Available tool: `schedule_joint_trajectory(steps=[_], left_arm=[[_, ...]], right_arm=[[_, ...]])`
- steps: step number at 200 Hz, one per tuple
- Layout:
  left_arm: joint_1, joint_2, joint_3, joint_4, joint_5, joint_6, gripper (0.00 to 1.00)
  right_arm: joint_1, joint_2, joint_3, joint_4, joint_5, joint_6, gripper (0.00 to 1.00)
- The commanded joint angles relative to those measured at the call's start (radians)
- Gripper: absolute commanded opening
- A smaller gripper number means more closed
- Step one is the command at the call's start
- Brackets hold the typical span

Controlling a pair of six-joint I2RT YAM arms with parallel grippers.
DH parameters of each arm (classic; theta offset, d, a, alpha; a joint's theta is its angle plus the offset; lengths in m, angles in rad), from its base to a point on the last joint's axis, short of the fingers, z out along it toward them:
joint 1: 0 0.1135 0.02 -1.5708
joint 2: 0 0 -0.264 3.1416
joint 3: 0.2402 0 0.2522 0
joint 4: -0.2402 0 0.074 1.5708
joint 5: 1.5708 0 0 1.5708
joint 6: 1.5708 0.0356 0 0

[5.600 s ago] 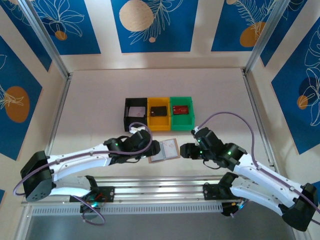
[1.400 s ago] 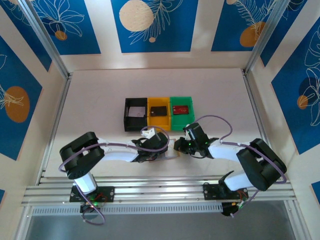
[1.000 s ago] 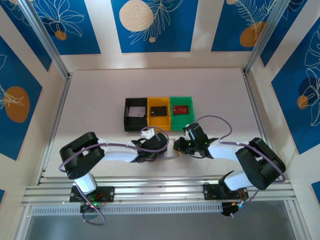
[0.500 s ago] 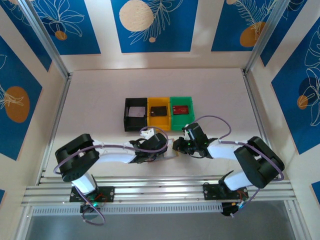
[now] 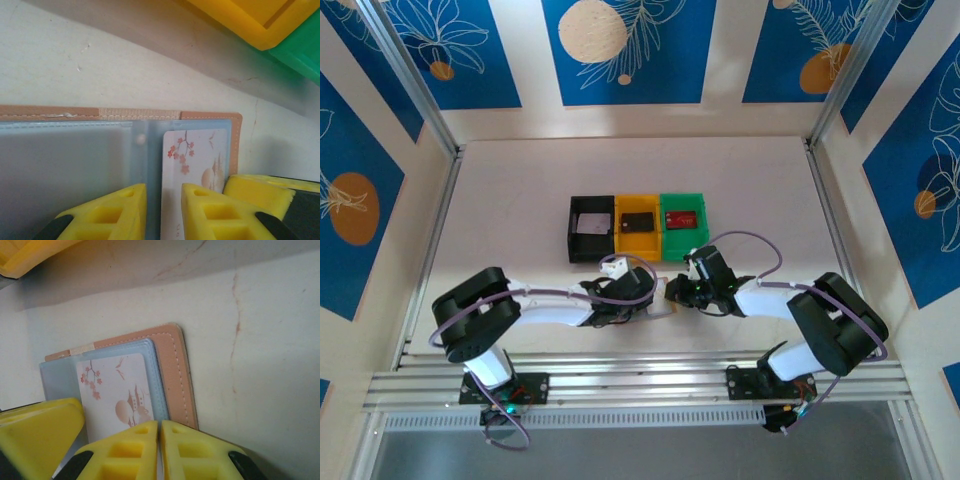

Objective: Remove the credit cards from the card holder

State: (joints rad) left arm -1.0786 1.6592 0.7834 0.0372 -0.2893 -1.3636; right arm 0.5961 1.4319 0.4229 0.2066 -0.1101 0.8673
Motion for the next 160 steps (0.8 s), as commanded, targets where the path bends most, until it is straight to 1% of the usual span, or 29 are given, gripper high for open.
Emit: schedule_joint_trajectory(steps=[1,71,76,125,160], left_arm=[[-0.012,0.024,0.028,-0.011,-0.022,-0.016,0.25],[-0.013,0.042,0.033,0.016,-0.013,-0.020,0.22],[-0.012,0.042,0.031,0.017,-0.014,-0.022,0.22],[-0.013,0.022,-0.008,0.062,-0.021,-0.041,0.16],[-0.014,-0.004,-0.022,0.059,-0.037,-0.043,0.11]], right_arm=[[0.008,0.048,-0.044,-0.103,0.007,0.007,0.11],[0.008,0.068,-0.050,-0.087,-0.004,0.012,0.11],[0.009,0.068,-0.050,-0.086,-0.004,0.011,0.10],[0.008,0.071,-0.053,-0.082,-0.007,0.012,0.10],[0.008,0.077,-0.058,-0.076,-0.010,0.016,0.09]])
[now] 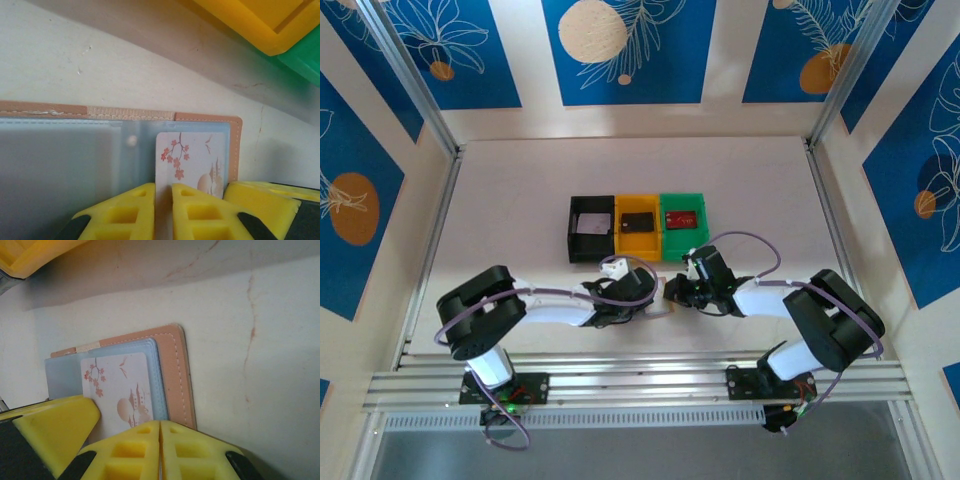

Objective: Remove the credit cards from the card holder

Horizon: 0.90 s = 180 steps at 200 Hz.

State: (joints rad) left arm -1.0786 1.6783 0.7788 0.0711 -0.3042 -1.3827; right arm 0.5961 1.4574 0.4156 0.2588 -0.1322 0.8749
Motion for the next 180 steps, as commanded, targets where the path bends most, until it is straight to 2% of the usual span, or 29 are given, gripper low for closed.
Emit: schedule_joint_trajectory(steps=[1,45,180], left_arm=[[-0.014,-0.024,-0.018,0.025,-0.023,-0.024,0.10],[-0.014,-0.056,-0.029,0.010,-0.044,-0.028,0.00],[-0.015,-0.140,-0.096,0.004,-0.082,-0.038,0.00]], right_arm=[[0.008,0.052,-0.050,-0.128,0.013,0.009,0.09],[0.010,0.058,-0.058,-0.119,0.009,0.018,0.09],[0.014,0.072,-0.070,-0.108,0.014,0.027,0.09]])
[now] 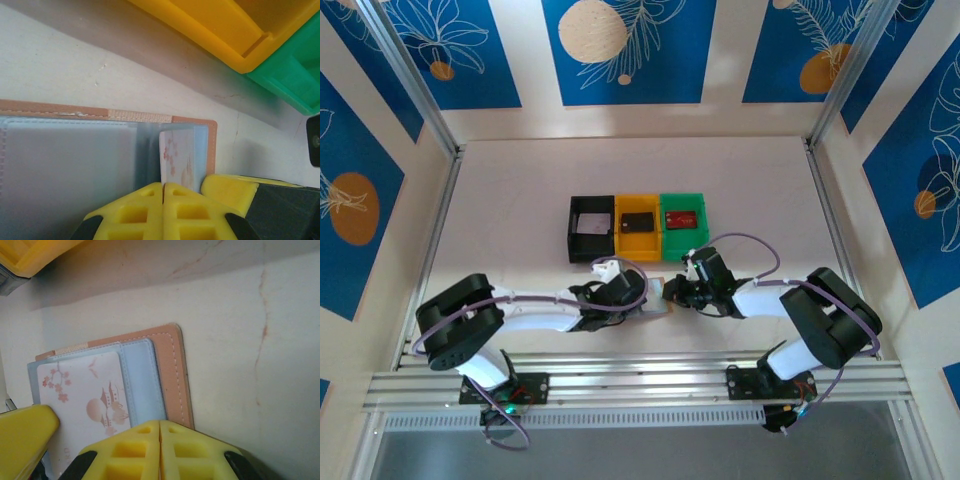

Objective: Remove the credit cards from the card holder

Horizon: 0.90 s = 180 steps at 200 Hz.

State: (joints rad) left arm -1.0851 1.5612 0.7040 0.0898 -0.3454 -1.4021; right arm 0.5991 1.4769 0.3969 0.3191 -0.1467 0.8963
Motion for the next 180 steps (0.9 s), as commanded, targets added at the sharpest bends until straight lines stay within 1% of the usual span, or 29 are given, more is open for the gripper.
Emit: schedule_joint_trajectory(steps=[1,20,44,67,88,140,180], left_arm=[[-0.009,-0.023,-0.022,-0.014,-0.040,-0.018,0.00],[-0.009,-0.013,-0.027,0.008,-0.029,-0.015,0.00],[-0.009,0.012,-0.025,0.045,-0.005,-0.009,0.00],[-0.014,0.029,-0.020,0.064,0.003,-0.005,0.00],[-0.019,0.042,-0.013,0.077,0.010,-0.003,0.00],[-0.040,0.084,0.006,0.115,0.028,0.003,0.00],[-0.053,0.088,0.000,0.138,0.032,0.004,0.00]], right_arm=[[0.011,0.052,-0.051,-0.169,0.028,0.005,0.09],[0.014,0.026,-0.044,-0.185,0.016,0.007,0.08],[0.029,-0.057,-0.042,-0.188,0.011,0.009,0.07],[0.054,-0.154,-0.037,-0.210,0.045,0.014,0.07],[0.071,-0.211,-0.035,-0.220,0.079,0.017,0.07],[0.086,-0.209,-0.038,-0.154,0.094,0.029,0.07],[0.095,-0.198,-0.026,-0.111,0.109,0.032,0.07]])
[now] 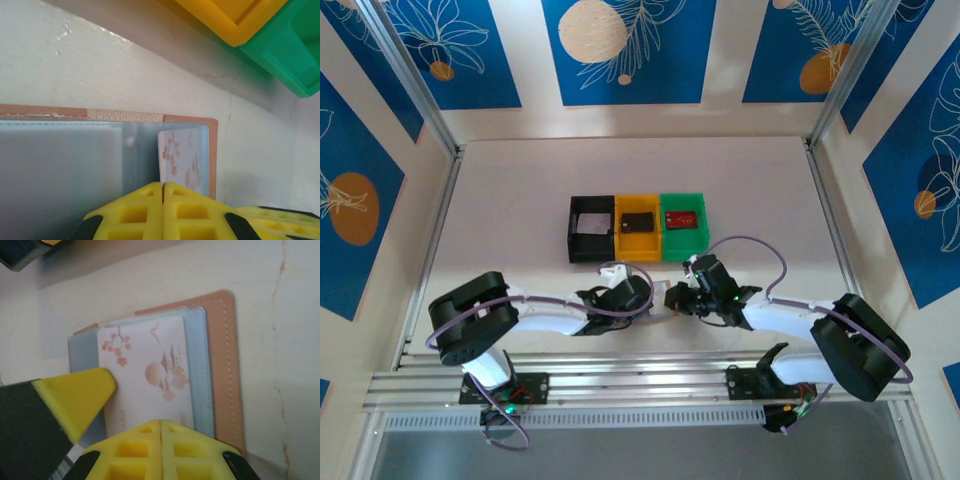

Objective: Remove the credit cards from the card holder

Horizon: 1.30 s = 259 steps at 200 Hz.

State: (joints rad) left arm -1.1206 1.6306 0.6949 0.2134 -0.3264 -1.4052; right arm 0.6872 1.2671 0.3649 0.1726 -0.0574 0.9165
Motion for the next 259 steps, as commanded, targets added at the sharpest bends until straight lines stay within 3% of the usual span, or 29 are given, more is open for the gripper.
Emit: schedule_joint_trajectory(steps=[1,53,144,211,259], left_arm=[[-0.018,0.019,0.009,0.016,0.013,0.007,0.00],[-0.026,0.041,0.002,0.062,0.024,-0.001,0.00],[-0.026,-0.024,-0.054,0.067,0.003,-0.008,0.00],[-0.022,-0.072,-0.066,0.040,-0.022,-0.003,0.00],[-0.021,-0.038,-0.042,0.038,0.008,-0.015,0.00]], right_arm=[[0.007,0.012,0.006,0.037,0.020,0.012,0.07],[0.015,0.106,0.019,0.089,0.034,0.039,0.05],[0.018,0.123,-0.071,0.030,0.256,0.170,0.02],[0.018,0.059,-0.102,0.006,0.271,0.191,0.02],[0.018,-0.055,-0.068,-0.052,0.184,0.151,0.03]])
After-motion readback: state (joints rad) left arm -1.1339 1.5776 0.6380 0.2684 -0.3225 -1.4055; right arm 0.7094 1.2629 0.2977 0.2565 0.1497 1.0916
